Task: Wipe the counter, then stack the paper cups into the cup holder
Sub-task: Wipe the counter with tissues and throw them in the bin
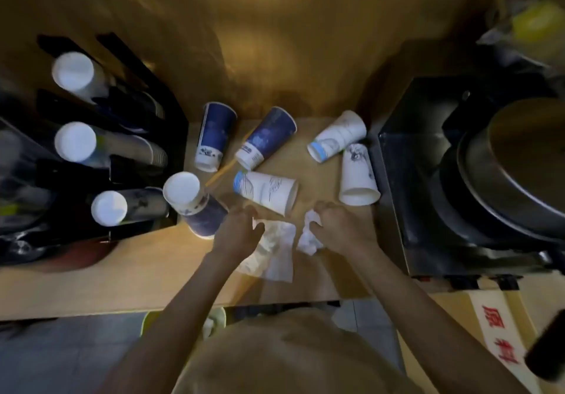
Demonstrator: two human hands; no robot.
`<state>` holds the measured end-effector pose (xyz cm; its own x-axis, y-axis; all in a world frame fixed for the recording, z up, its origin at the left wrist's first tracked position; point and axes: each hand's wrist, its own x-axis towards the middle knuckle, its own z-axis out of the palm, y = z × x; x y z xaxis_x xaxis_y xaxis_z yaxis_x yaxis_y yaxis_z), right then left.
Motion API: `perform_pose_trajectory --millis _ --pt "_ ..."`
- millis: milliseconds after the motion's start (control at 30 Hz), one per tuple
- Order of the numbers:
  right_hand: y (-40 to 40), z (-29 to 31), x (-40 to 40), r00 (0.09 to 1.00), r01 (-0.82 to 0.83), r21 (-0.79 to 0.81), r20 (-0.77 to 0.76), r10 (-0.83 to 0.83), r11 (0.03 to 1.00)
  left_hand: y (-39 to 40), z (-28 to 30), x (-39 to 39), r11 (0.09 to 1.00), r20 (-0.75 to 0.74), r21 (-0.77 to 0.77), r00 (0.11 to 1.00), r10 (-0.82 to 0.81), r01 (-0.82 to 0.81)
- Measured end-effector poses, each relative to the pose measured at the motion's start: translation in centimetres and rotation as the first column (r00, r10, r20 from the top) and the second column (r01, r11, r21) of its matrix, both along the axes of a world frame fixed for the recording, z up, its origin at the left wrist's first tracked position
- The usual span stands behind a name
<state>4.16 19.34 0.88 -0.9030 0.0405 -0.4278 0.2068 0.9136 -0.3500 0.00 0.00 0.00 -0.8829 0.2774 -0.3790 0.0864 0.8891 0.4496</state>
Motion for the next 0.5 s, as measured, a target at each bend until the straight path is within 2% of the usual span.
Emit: perform_pose_trajectory --millis 167,367,500 --pt "-0.6 -4.0 2.2 0.999 -0.032 0.057 -0.005 0.032 0.998 0.3 -3.4 3.1 0.993 -0.025 -0.113 0.999 0.026 -0.029" --pt "-0.2 -8.2 4.1 0.986 -0.169 0.055 0.008 0.169 0.984 0.9 -6.9 5.8 0.968 0.071 -0.236 0.995 -0.075 0.09" --pt "0.5 -10.0 4.7 0.964 -0.265 0.175 0.053 0.26 0.948 0.7 -7.9 6.7 0.955 0.091 -0.274 0.992 -0.09 0.112"
